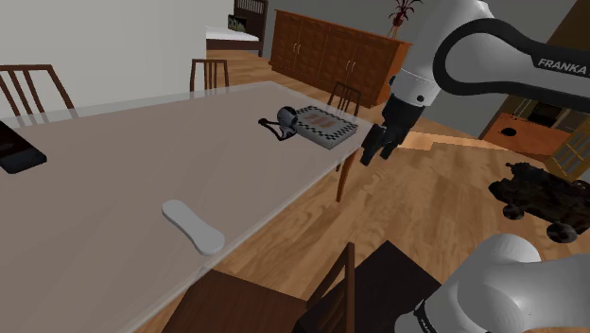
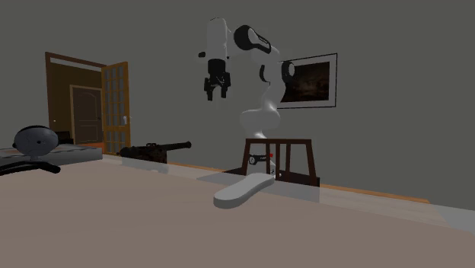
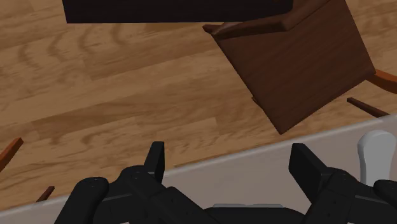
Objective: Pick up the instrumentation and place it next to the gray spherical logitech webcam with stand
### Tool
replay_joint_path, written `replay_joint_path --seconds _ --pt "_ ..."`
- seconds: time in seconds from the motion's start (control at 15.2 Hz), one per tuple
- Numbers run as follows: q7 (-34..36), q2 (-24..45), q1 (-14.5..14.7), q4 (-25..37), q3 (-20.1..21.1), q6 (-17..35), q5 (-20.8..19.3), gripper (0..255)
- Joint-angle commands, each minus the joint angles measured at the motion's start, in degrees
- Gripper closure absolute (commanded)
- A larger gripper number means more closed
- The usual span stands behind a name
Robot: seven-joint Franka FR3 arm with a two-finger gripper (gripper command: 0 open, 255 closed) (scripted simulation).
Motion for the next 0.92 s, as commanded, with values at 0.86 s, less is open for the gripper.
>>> replay_joint_path --seconds 0.86 --pt "9.5 21.8 3.9 7.4 12.4 13.9 2.1 0"
